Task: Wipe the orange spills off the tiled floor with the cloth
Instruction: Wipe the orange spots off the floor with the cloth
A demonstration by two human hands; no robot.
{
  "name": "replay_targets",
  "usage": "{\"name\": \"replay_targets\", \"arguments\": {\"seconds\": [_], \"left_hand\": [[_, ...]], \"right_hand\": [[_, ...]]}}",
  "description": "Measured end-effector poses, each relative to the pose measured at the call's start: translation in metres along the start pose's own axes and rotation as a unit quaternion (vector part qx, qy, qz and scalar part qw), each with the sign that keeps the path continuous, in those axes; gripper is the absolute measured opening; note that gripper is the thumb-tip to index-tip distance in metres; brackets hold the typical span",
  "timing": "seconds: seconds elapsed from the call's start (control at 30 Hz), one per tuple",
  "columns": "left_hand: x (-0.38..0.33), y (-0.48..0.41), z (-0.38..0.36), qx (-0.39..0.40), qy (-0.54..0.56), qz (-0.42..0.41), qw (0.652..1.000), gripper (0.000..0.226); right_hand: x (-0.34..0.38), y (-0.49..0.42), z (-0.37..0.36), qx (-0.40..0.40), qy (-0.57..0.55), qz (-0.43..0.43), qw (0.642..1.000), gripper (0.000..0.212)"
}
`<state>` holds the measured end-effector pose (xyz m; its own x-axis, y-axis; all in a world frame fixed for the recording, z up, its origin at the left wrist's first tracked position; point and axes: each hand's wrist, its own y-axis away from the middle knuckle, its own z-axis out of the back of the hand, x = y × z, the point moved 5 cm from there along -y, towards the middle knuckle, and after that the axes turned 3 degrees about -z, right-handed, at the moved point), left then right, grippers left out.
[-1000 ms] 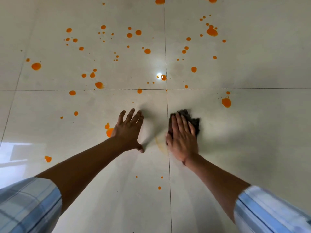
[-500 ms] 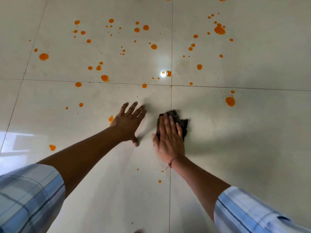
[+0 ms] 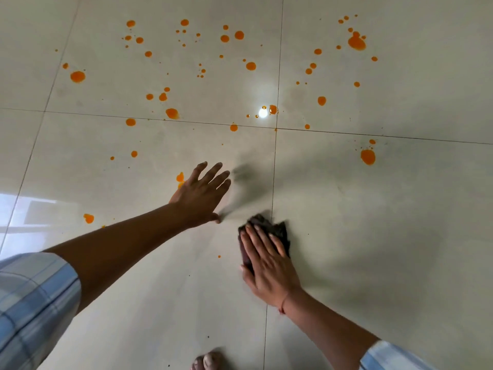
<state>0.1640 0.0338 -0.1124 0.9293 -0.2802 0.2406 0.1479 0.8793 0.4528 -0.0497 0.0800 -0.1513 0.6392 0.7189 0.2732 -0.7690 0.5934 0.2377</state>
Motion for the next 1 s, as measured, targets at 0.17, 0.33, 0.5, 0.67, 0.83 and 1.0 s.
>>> {"name": "replay_targets", "arguments": {"seconds": [0.17,0.33,0.5,0.67,0.83,1.0], "left_hand": [[-0.010,0.058,-0.016,-0.003,0.066,0.038,0.997,0.104],[-0.025,0.135,-0.056,0.003,0.204,0.180,0.962,0.109],[-0.045,0.172,-0.088,0.055,0.283,0.266,0.920,0.111],[-0.047,0.171,-0.096,0.044,0.306,0.274,0.911,0.113],[-0.049,0.173,-0.096,0.044,0.319,0.279,0.905,0.111],[-0.048,0.173,-0.101,0.047,0.318,0.277,0.905,0.113]], "right_hand": [[-0.022,-0.020,0.017,-0.030,0.035,-0.045,0.998,0.067],[0.036,-0.017,-0.005,-0.004,0.015,0.036,0.999,0.068],[0.015,-0.024,0.008,0.012,0.074,0.135,0.988,0.066],[0.079,-0.036,-0.011,0.011,0.043,0.116,0.992,0.066],[0.029,-0.019,-0.002,0.029,0.094,0.213,0.972,0.067],[0.082,-0.055,-0.008,0.001,0.046,0.108,0.993,0.067]]}}
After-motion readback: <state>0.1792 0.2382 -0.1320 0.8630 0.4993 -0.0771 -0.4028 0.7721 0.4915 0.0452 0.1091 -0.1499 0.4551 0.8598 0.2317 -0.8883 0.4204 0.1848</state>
